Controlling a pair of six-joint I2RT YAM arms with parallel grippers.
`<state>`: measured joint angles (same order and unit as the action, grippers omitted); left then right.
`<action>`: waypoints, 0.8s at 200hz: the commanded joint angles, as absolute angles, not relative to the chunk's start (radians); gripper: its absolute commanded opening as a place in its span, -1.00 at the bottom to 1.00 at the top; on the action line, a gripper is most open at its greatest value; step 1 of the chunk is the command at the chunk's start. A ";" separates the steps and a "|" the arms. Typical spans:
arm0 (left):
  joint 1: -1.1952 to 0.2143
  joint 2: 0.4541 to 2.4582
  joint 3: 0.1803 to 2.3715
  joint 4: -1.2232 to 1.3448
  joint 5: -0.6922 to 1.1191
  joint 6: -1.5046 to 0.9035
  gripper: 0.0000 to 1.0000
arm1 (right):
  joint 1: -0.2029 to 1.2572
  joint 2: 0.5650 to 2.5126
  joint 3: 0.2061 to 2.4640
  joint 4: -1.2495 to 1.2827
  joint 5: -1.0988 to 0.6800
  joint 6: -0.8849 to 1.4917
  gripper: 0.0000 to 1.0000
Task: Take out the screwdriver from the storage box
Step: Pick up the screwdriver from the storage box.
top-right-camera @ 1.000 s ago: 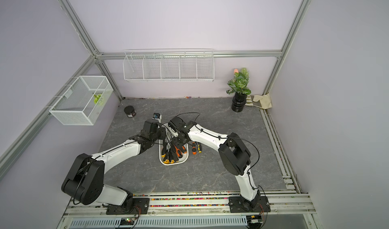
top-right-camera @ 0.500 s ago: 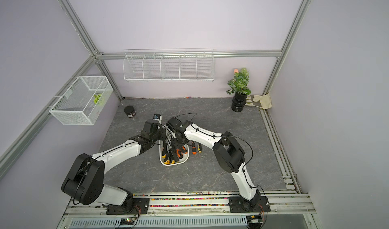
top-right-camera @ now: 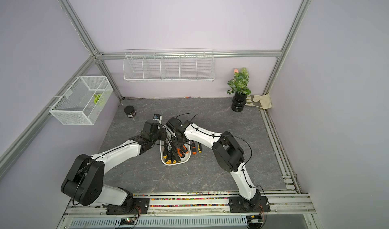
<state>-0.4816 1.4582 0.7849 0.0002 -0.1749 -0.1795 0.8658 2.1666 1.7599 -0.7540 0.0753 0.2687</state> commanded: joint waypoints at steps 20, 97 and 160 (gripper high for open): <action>-0.487 1.401 0.782 0.014 -0.149 -0.183 -1.00 | 0.842 2.250 1.755 -0.765 0.116 0.290 -0.16; -0.486 1.419 0.776 0.018 -0.159 -0.177 -1.00 | 0.835 2.240 1.735 -0.752 0.085 0.291 -0.60; -0.487 1.455 0.777 0.020 -0.169 -0.176 -1.00 | 0.829 2.036 1.586 -0.623 0.003 0.321 -1.00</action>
